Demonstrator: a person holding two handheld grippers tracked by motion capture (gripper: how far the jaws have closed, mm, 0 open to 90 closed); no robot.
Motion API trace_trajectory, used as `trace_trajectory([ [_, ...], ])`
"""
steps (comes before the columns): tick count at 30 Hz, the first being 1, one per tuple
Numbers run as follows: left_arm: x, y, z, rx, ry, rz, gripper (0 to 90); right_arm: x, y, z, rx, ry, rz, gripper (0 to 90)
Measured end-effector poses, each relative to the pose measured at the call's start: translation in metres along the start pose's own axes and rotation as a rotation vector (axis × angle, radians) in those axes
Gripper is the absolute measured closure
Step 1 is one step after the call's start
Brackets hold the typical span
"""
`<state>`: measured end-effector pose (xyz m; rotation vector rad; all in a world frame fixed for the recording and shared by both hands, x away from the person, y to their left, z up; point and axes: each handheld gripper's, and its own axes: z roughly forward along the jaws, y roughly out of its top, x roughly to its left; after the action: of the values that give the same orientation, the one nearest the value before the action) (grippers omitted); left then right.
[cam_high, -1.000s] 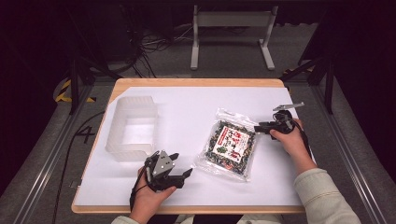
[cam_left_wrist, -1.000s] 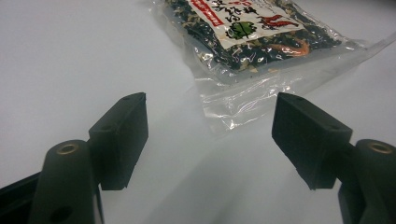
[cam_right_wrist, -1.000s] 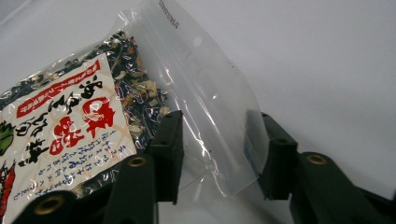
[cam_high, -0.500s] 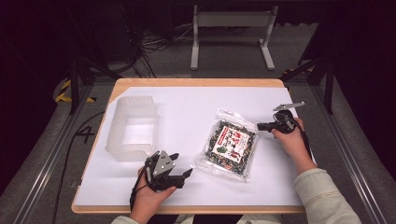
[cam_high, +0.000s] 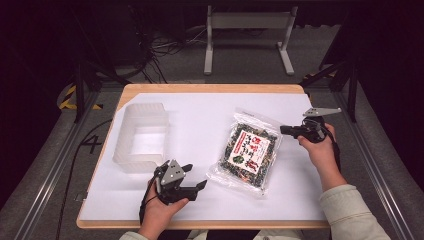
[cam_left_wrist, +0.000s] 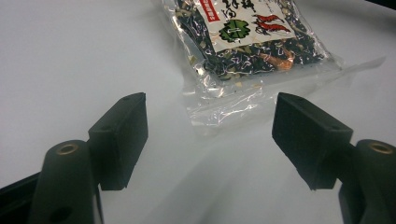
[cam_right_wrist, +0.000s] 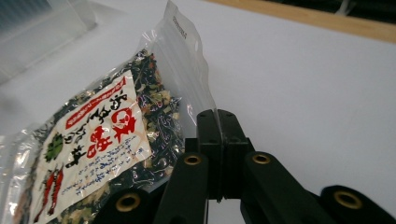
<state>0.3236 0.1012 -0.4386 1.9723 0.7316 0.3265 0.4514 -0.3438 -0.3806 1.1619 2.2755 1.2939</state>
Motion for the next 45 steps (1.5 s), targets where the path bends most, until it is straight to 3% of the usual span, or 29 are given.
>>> trace_trajectory([
  [4, -0.002, 0.005, -0.002, 0.002, 0.019, 0.029, 28.3, 0.012, 0.004, -0.016, -0.066, 0.002, -0.031, 90.0],
  [11, -0.004, 0.012, -0.005, -0.003, 0.042, 0.010, 28.8, 0.034, 0.013, -0.043, -0.160, 0.001, -0.090, 90.0],
  [16, -0.005, 0.018, -0.008, -0.008, 0.048, 0.007, 26.8, 0.053, 0.021, -0.064, -0.221, -0.003, -0.160, 90.0],
  [21, -0.007, 0.025, -0.012, -0.008, 0.088, 0.036, 29.1, 0.068, 0.027, -0.081, -0.274, 0.004, -0.214, 90.0],
  [24, -0.008, 0.027, -0.012, -0.012, 0.091, 0.031, 29.7, 0.077, 0.030, -0.089, -0.291, 0.002, -0.239, 90.0],
  [31, -0.004, 0.038, -0.015, -0.067, 0.070, 0.015, 28.8, 0.092, 0.034, -0.101, -0.331, 0.007, -0.292, 90.0],
  [37, -0.005, 0.048, -0.011, -0.068, 0.058, 0.018, 29.0, 0.103, 0.036, -0.108, -0.358, 0.012, -0.323, 90.0],
  [45, -0.001, 0.058, 0.000, -0.092, 0.006, -0.010, 23.0, 0.125, 0.041, -0.120, -0.402, 0.027, -0.383, 90.0],
])
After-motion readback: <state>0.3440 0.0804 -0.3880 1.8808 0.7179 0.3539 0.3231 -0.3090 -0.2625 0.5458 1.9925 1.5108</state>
